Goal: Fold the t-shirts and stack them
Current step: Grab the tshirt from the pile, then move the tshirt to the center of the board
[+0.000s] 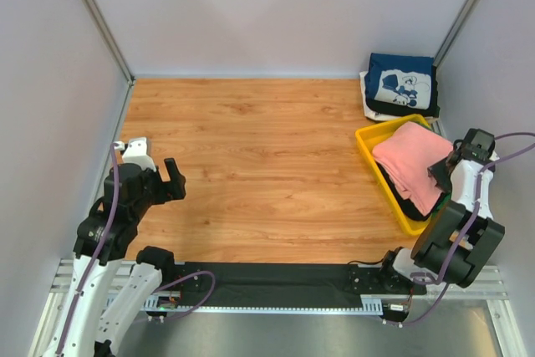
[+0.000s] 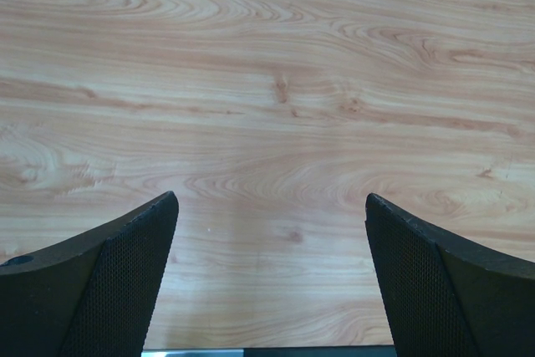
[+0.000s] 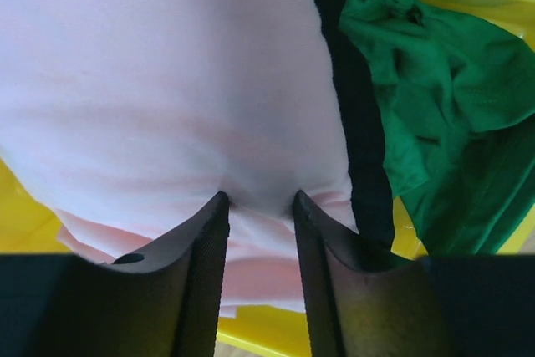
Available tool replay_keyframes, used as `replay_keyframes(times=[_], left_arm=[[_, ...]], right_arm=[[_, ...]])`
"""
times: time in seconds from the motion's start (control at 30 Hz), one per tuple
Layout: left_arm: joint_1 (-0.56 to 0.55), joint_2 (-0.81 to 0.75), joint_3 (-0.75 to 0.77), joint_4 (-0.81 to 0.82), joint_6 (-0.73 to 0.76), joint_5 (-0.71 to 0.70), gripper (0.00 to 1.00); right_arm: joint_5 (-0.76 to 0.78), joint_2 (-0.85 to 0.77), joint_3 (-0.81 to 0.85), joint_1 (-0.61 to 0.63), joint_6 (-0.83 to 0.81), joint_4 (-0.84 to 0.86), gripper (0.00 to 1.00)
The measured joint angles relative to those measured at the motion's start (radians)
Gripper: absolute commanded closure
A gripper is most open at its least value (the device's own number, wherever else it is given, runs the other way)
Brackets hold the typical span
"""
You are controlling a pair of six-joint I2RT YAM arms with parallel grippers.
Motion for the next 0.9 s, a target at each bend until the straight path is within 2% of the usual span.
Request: replay_keyframes(times=[0.1, 0.13, 0.33, 0.43, 0.53, 0.67, 0.73, 0.8, 0.83, 0.87, 0.9], left_arm=[[0.000, 0.003, 0.000, 0.000, 0.000, 0.000, 0.01], [0.000, 0.003, 0.000, 0.000, 0.000, 0.000, 0.01], [0.000, 0.003, 0.000, 0.000, 0.000, 0.000, 0.01], [0.000, 0.003, 0.000, 0.000, 0.000, 0.000, 0.01], [0.000, 0.003, 0.000, 0.000, -0.001, 0.000, 0.01], [0.000, 0.003, 0.000, 0.000, -0.001, -0.001, 0.00], [0.000, 0.003, 0.000, 0.000, -0.001, -0.001, 0.00], [0.000, 0.003, 0.000, 0.000, -0.001, -0.002, 0.00], [0.000, 0.003, 0.000, 0.000, -0.001, -0.003, 0.00], [0.000, 0.002, 0.000, 0.000, -0.001, -0.003, 0.00], [0.000, 0.002, 0.000, 0.000, -0.001, -0.004, 0.00]], right_arm=[[-0.002, 0.014, -0.003, -0.003, -0.004, 0.006, 0.85], [-0.002, 0.015, -0.003, -0.003, -0.005, 0.007, 1.00], [-0.038, 0.005, -0.003, 0.007, -0.005, 0.015, 1.00], [-0.044, -0.042, 0.032, 0.084, 0.013, -0.040, 1.00], [-0.048, -0.064, 0.217, 0.265, 0.040, -0.142, 1.00], [-0.127, -0.058, 0.640, 0.558, 0.059, -0.183, 1.00], [-0.189, -0.066, 0.800, 0.634, 0.068, -0.164, 1.00], [-0.204, -0.100, 0.896, 0.647, 0.073, -0.143, 1.00], [-0.197, -0.122, 0.912, 0.641, 0.074, -0.138, 0.93], [-0.184, -0.146, 0.903, 0.635, 0.076, -0.133, 0.69], [-0.170, -0.170, 0.876, 0.630, 0.081, -0.130, 0.30]])
